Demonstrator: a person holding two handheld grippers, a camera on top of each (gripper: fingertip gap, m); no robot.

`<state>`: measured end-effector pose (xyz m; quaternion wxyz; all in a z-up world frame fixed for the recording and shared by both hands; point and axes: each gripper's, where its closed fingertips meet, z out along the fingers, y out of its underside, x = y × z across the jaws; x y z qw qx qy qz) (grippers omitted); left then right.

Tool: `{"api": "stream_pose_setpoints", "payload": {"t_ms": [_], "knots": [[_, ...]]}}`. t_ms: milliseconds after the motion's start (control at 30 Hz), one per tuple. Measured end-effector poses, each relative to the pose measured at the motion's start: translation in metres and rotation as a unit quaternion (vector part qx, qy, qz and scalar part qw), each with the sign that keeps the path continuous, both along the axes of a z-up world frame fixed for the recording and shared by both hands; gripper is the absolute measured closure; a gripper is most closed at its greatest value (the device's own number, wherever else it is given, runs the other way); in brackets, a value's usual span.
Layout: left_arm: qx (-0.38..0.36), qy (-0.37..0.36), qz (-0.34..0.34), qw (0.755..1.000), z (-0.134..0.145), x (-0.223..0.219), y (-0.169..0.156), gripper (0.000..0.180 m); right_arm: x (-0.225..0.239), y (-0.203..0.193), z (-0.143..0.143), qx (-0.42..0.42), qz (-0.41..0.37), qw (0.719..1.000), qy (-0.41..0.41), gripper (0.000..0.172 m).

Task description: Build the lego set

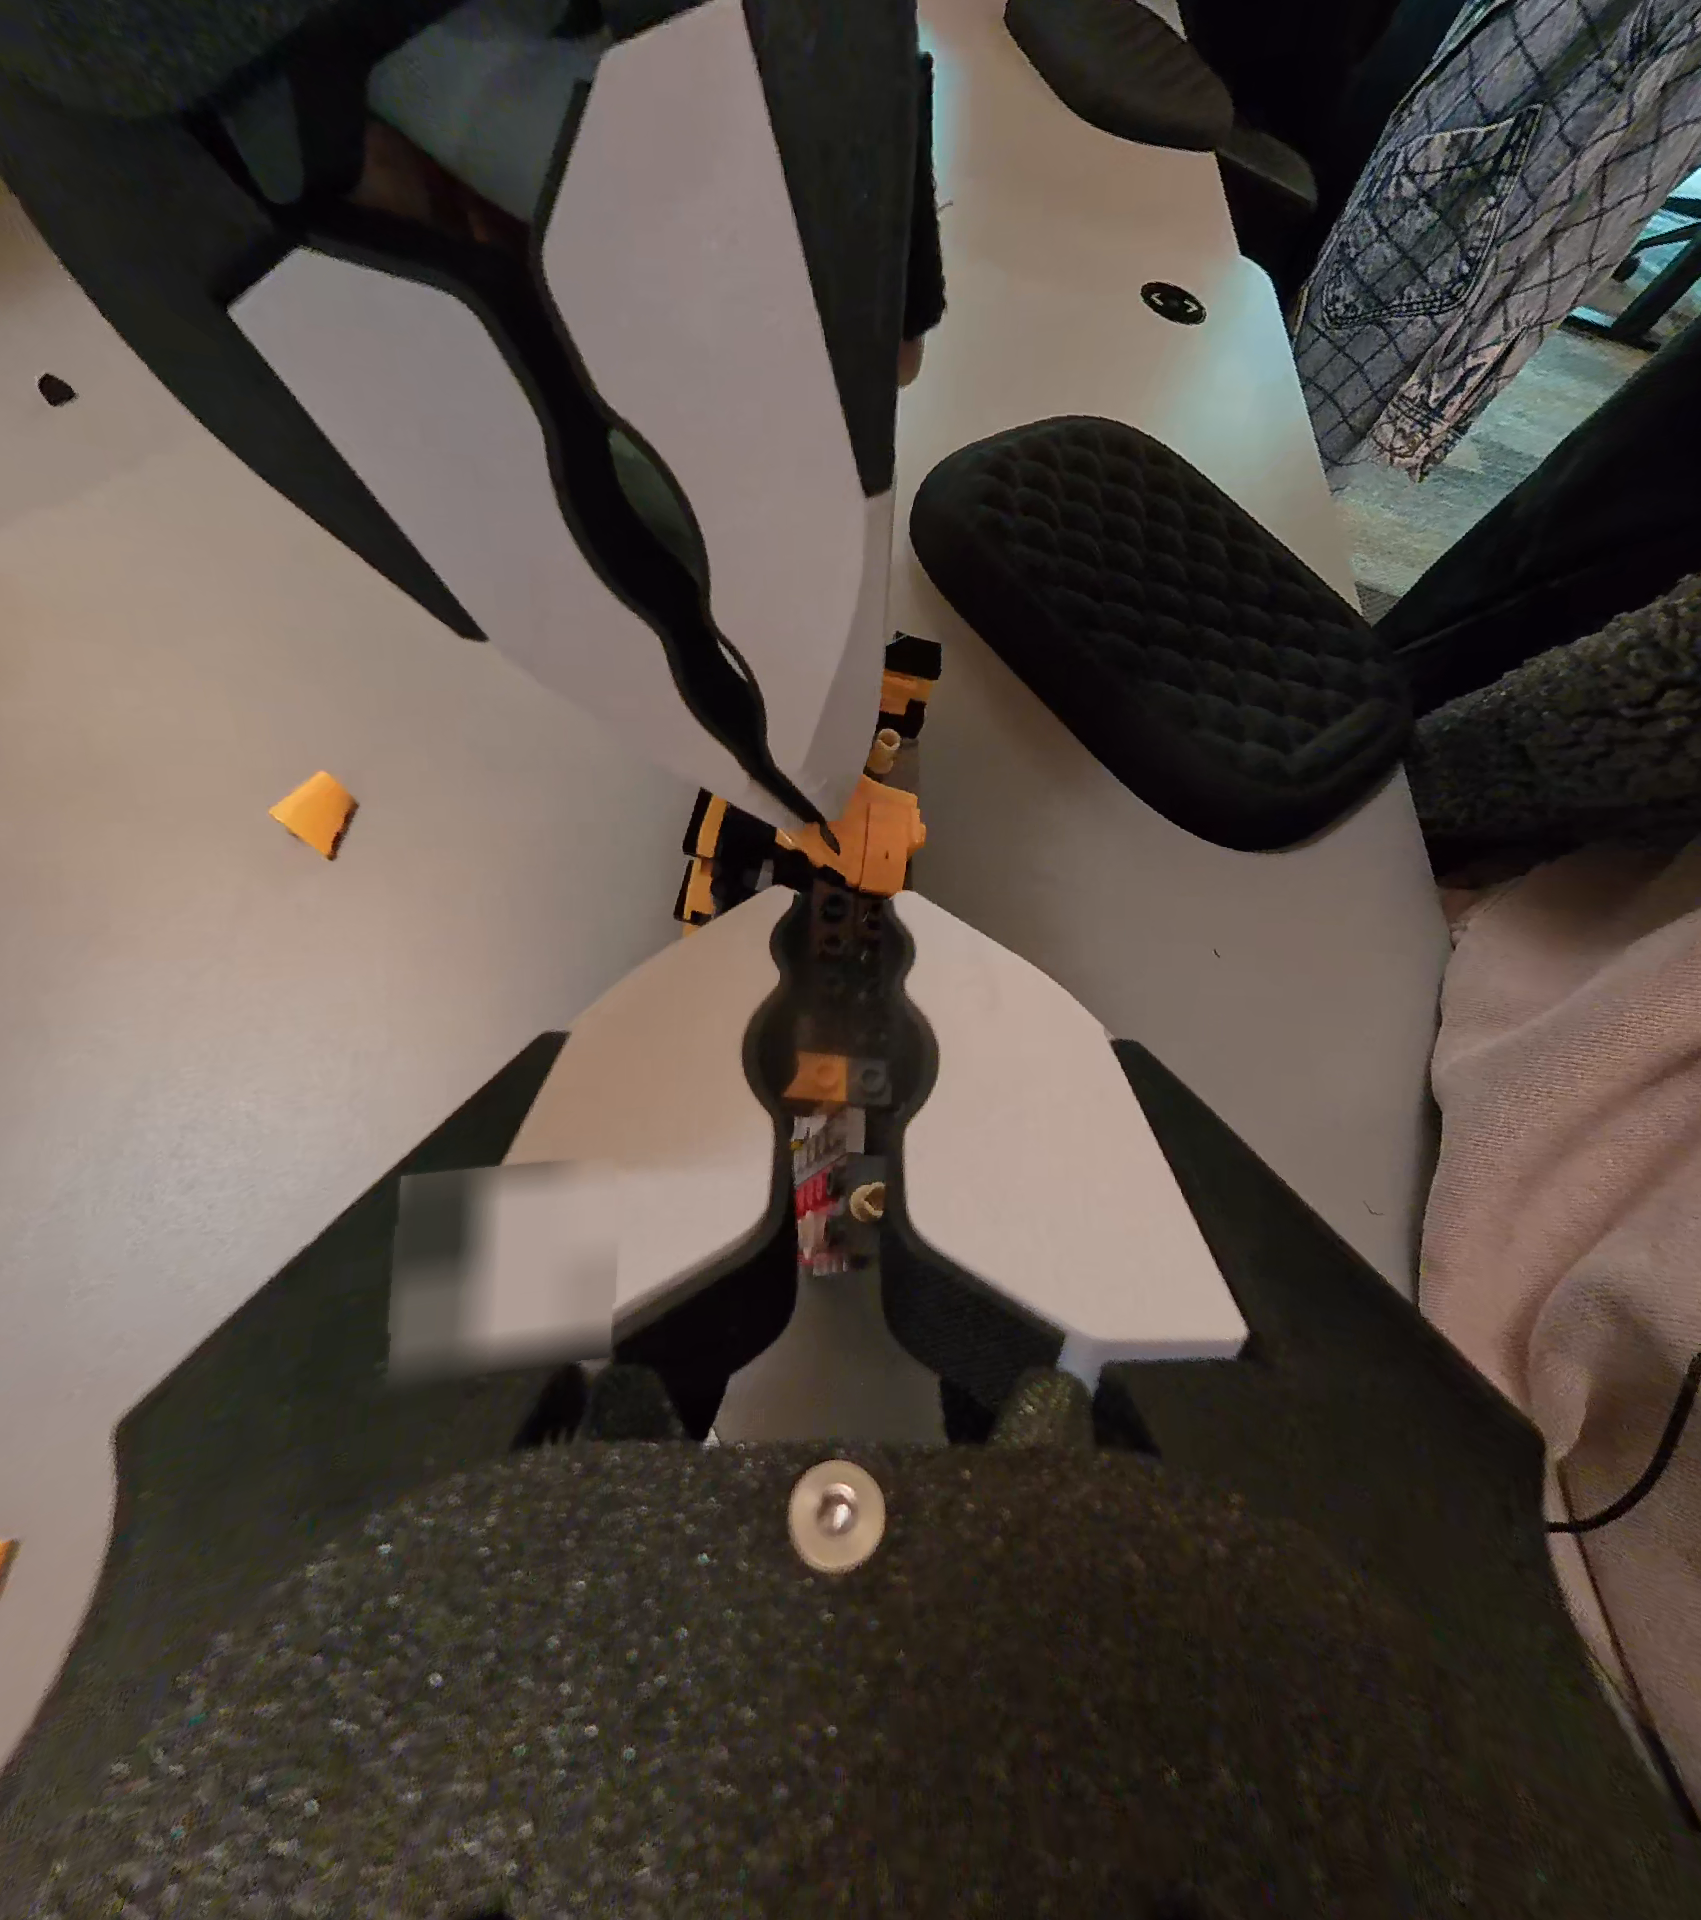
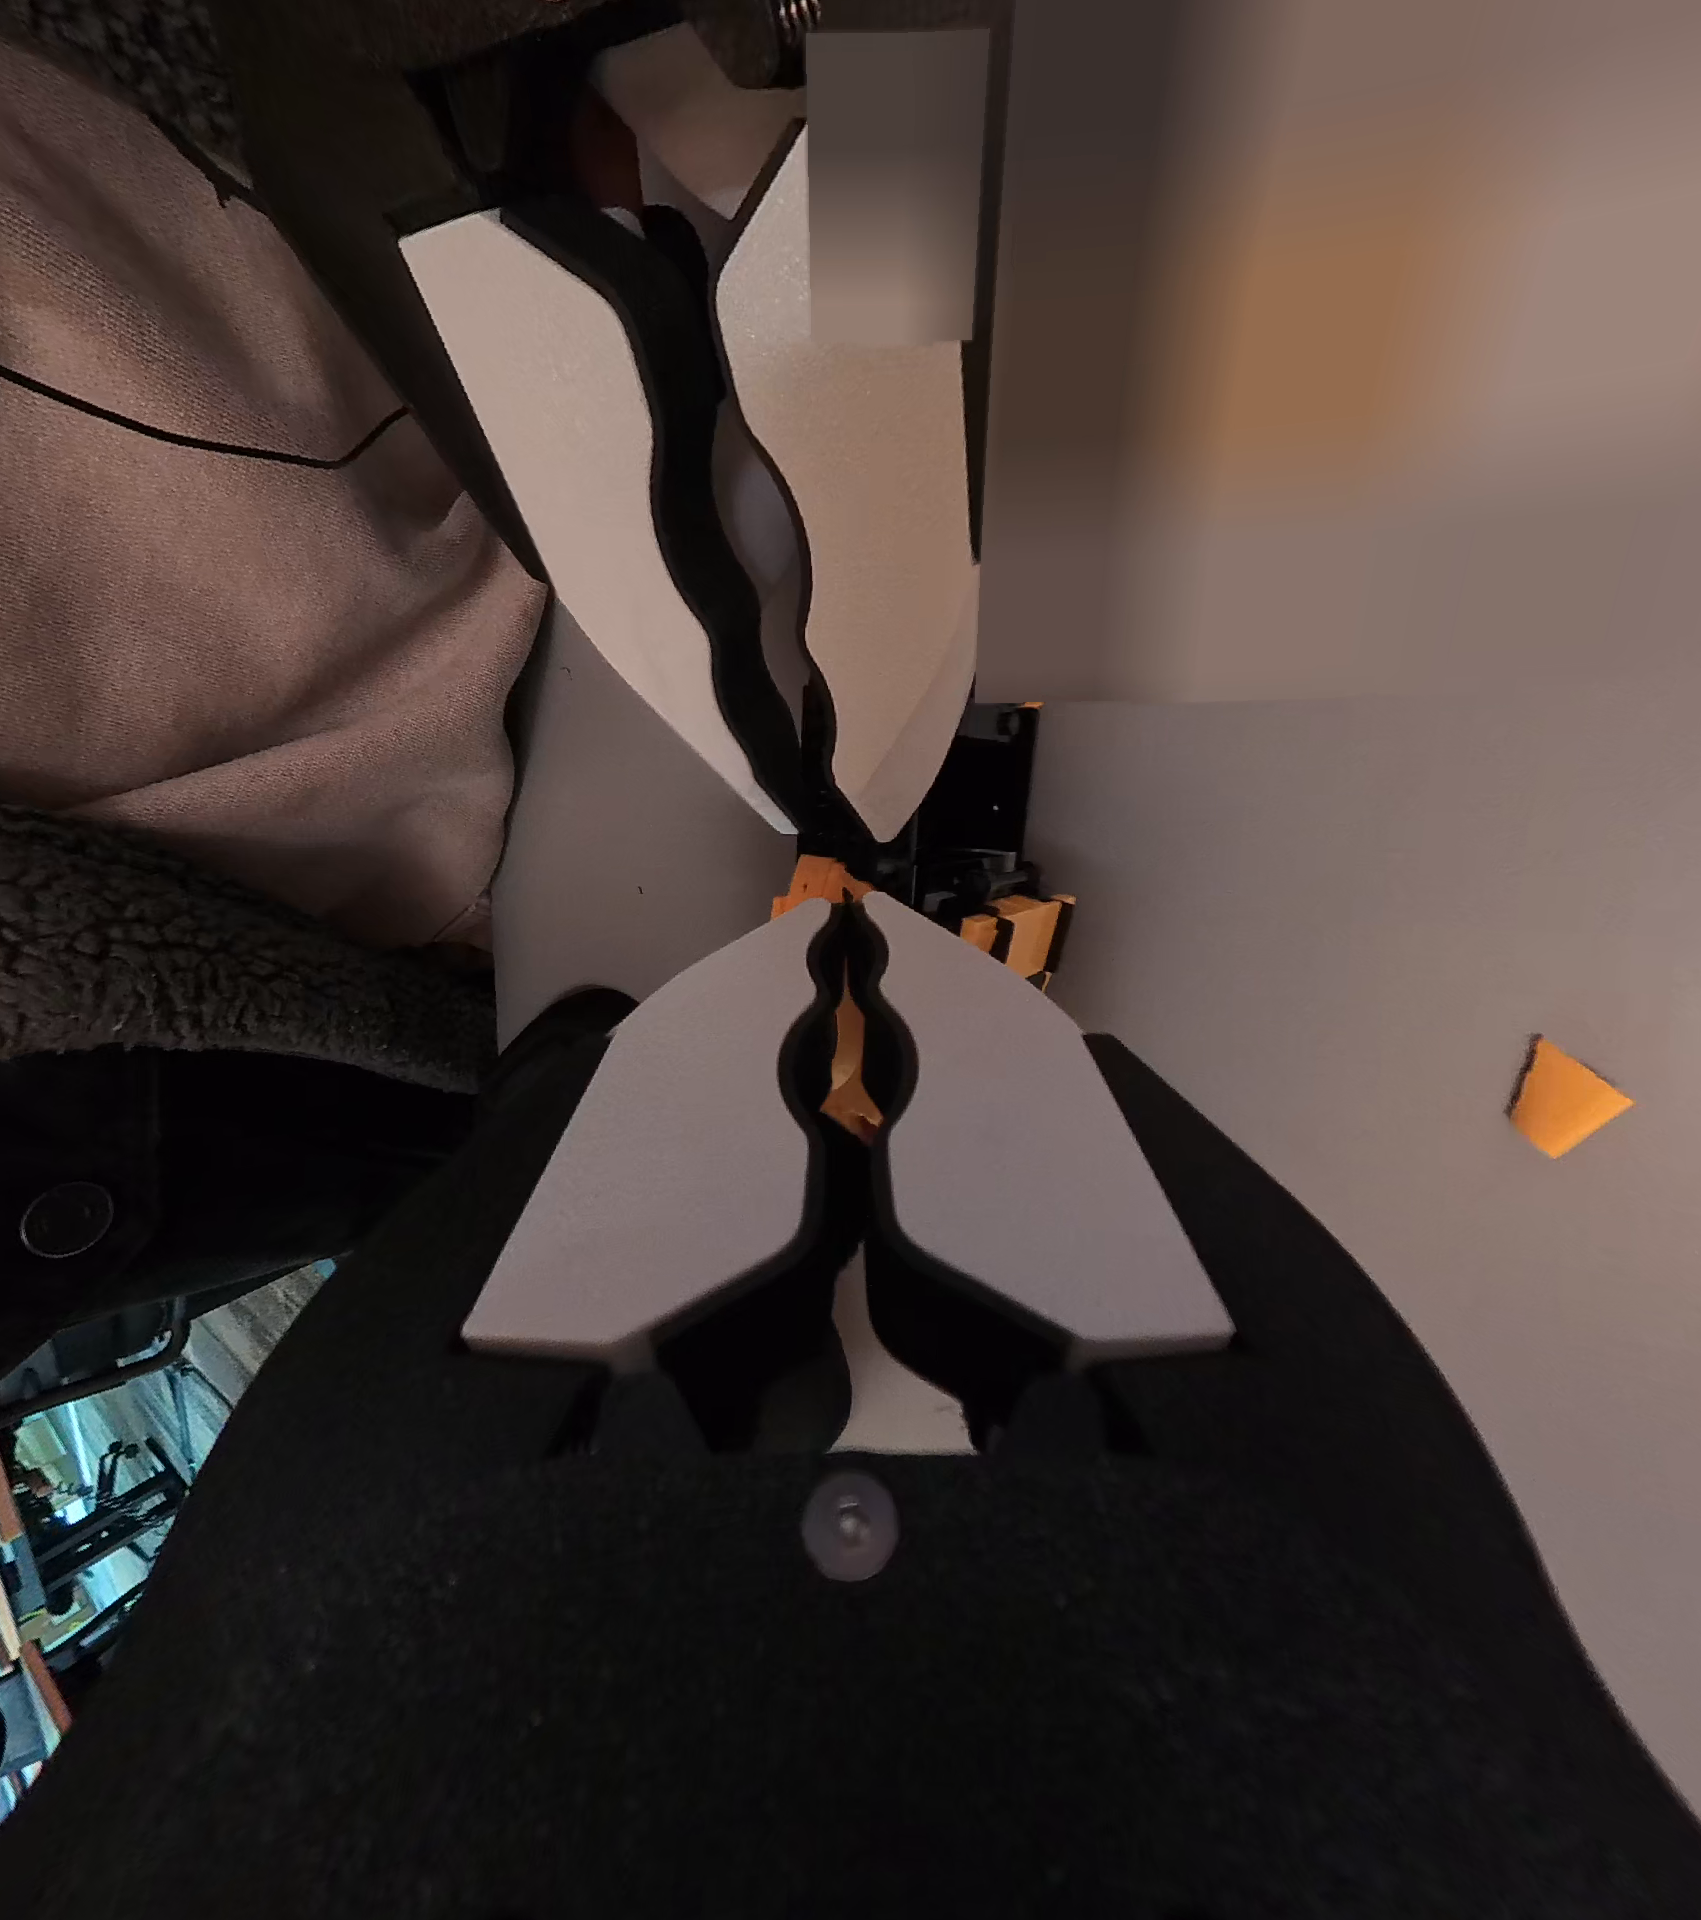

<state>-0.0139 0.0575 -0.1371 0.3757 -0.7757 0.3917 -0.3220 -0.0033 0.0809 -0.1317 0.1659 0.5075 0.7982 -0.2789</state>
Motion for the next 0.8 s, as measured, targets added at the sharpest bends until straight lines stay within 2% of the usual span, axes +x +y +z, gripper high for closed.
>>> {"api": "stream_pose_setpoints", "payload": {"t_ms": [800], "knots": [[0.011,0.007,0.007,1.0,-0.0021,0.0001,0.0026,0.171,0.0033,-0.0068,0.0091,-0.01,-0.016,1.0,0.007,0.172]]}}
